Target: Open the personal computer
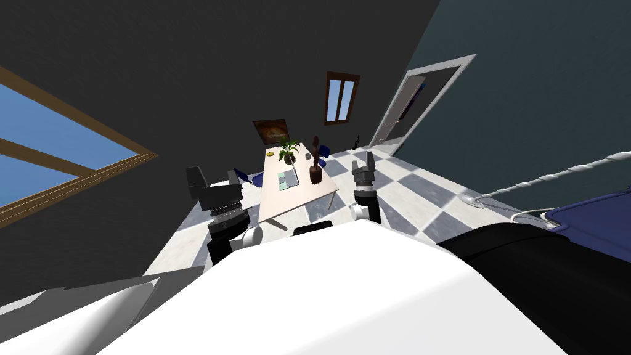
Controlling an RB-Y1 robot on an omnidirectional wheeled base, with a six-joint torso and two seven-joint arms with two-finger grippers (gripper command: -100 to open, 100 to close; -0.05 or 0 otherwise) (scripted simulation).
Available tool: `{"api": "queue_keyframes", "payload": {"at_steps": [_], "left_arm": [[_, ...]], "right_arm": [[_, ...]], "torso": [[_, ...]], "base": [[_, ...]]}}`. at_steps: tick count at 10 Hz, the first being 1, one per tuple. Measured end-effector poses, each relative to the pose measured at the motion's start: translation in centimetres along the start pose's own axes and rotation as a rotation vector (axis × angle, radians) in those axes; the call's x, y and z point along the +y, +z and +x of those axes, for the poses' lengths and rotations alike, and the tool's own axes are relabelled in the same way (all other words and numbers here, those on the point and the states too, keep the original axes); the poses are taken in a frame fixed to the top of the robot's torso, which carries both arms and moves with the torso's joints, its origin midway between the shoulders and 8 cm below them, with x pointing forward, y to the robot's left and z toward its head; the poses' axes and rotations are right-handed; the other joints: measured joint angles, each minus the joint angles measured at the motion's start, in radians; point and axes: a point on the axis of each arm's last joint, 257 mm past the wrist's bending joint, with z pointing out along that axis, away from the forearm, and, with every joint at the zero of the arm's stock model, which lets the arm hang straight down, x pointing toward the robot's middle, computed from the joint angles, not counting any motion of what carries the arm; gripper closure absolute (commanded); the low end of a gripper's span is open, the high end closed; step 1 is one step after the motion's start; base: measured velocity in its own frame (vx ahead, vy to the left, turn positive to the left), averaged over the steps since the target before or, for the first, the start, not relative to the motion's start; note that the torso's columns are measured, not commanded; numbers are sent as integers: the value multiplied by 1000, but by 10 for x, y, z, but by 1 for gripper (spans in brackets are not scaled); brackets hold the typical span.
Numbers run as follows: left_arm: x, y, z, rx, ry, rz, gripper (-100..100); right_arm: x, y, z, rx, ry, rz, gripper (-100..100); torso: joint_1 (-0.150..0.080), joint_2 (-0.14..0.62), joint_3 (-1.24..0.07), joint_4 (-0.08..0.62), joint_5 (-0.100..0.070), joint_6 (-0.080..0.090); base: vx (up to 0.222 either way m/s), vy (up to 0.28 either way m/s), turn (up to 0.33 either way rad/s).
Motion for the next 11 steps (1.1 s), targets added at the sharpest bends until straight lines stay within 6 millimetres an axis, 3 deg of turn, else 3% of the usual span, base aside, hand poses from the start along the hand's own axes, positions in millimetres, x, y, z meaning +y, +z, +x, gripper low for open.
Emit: {"api": "queue_keyframes", "payload": {"at_steps": [2,9,10,11], "left_arm": [[0,0,0,0,0,0,0],[0,0,0,0,0,0,0],[0,0,0,0,0,0,-100],[2,0,1,15,11,-7,-100]], "right_arm": [[0,0,0,0,0,0,0],[0,0,0,0,0,0,0],[0,0,0,0,0,0,0],[0,0,0,0,0,0,0]], "torso": [[0,104,-209,105,0,0],[0,618,-1234,617,0,0],[0,691,-1382,691,0,0],[0,725,-1451,724,0,0]], "base": [[0,0,0],[0,0,0],[10,-11,-40],[8,-26,-86]]}}
